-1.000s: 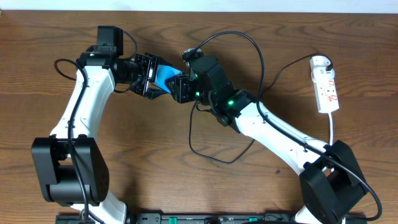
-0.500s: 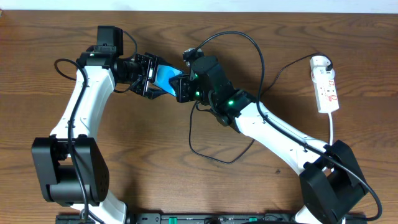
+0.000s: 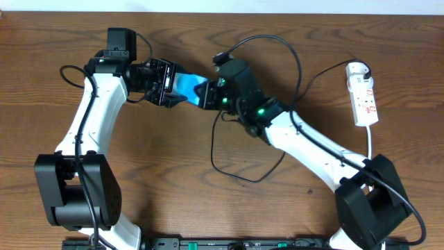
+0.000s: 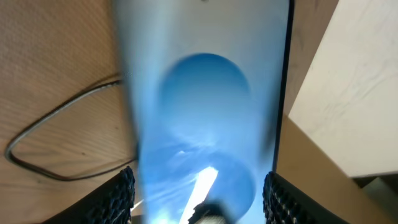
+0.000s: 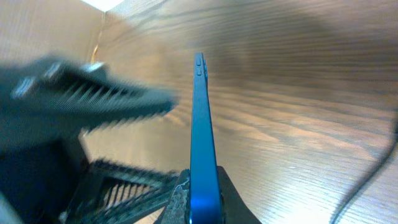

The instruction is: Plug charger to phone and switch on socket

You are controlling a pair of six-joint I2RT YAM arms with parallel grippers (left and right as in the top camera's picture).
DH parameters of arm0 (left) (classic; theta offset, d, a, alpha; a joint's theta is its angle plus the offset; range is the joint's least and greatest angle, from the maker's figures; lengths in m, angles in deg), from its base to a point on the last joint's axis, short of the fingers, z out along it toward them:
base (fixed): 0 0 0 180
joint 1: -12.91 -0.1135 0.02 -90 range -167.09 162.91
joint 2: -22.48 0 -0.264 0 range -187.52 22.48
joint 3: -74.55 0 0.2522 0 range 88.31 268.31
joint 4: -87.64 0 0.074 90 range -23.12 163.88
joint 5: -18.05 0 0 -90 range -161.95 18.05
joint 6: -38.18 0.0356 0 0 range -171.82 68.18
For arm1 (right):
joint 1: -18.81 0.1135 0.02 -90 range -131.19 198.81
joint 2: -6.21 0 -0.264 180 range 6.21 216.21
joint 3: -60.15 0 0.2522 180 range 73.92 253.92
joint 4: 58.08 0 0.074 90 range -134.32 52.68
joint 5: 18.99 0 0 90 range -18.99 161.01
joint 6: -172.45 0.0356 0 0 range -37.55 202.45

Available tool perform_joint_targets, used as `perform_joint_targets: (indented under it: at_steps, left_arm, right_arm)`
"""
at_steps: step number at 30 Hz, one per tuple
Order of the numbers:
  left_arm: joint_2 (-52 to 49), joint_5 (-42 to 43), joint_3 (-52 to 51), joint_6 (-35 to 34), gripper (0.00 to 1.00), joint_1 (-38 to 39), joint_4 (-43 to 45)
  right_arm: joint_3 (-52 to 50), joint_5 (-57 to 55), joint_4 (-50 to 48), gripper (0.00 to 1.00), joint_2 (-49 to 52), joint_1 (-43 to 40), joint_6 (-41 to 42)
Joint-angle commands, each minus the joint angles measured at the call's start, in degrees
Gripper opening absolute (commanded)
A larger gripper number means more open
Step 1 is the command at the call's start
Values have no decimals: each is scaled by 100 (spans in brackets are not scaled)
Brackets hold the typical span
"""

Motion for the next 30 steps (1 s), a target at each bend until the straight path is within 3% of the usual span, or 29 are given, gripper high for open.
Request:
perform_joint_targets:
  at_steps: [1,6,11,17,25,30]
  left_arm:
    - [138,50,138,1034,65,2,-11]
    - [136,271,138,2208,65,2,249]
    - [138,1377,138,2461,65,2,1154]
    - [138,1598,138,1759,65,2,1729]
    - [138,1598,138,551,65,2,2981]
    - [138,1587,138,245,64,9,3547]
  right_arm:
    - [87,59,94,1,-339,-501,750]
    - [87,697,26,1,-503,-1029,1473]
    - [85,979,-481,1,-496,-1250,2527]
    - [85,922,-1447,2,-496,-1202,3517]
    - [85,898,-1587,1,-496,-1043,4682]
    - [85,855,-1714,2,-496,-811,5143]
